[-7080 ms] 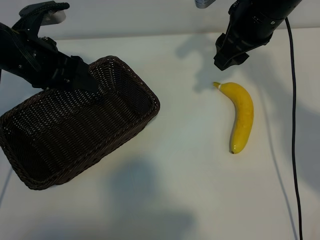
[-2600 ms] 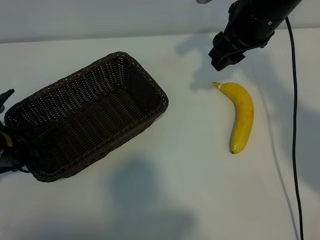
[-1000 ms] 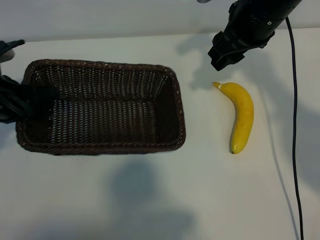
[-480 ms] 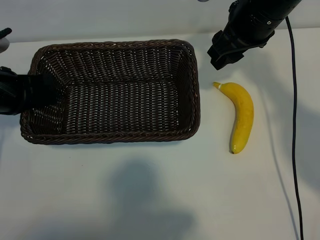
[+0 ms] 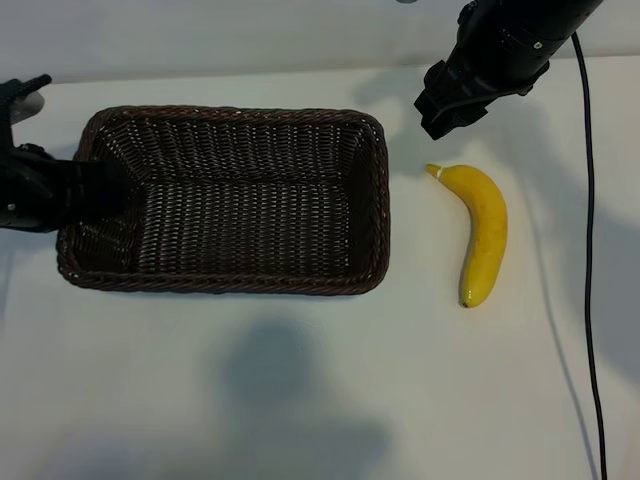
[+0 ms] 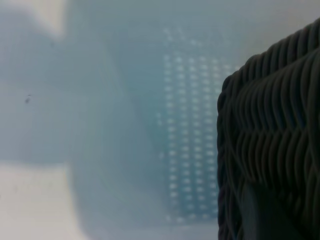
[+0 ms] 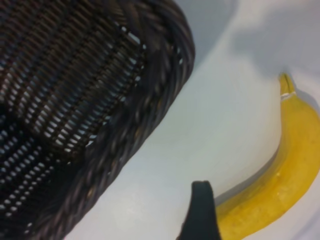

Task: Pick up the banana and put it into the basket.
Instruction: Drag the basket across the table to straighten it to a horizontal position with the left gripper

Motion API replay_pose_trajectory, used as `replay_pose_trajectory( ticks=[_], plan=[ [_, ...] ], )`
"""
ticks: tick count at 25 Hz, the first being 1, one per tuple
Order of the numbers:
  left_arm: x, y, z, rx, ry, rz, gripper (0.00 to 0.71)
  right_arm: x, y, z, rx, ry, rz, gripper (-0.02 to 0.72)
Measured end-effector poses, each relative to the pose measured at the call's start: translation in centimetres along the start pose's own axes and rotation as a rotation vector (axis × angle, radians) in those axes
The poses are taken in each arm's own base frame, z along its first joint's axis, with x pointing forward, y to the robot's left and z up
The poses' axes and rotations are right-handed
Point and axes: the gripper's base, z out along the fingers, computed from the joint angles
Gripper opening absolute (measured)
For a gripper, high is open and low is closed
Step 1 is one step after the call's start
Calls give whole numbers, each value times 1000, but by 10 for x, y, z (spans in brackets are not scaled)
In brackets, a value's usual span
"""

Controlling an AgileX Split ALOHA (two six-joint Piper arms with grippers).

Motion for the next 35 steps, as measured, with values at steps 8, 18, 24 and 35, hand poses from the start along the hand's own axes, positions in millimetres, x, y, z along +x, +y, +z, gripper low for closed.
replay_pose_trajectory(
  ticks=[8, 18, 24, 35],
  plan=[
    [-25, 2, 28, 54, -25, -17, 170, 0, 0, 0, 0, 0, 3, 584],
    [-24, 9, 53, 66, 16, -67, 170, 0, 0, 0, 0, -1, 3, 584],
    [-17, 8, 66, 82, 68, -73, 170, 0, 0, 0, 1, -2, 5, 581],
    [-10, 0, 75, 52, 137, -30, 170, 0, 0, 0, 1, -2, 5, 552]
  ],
)
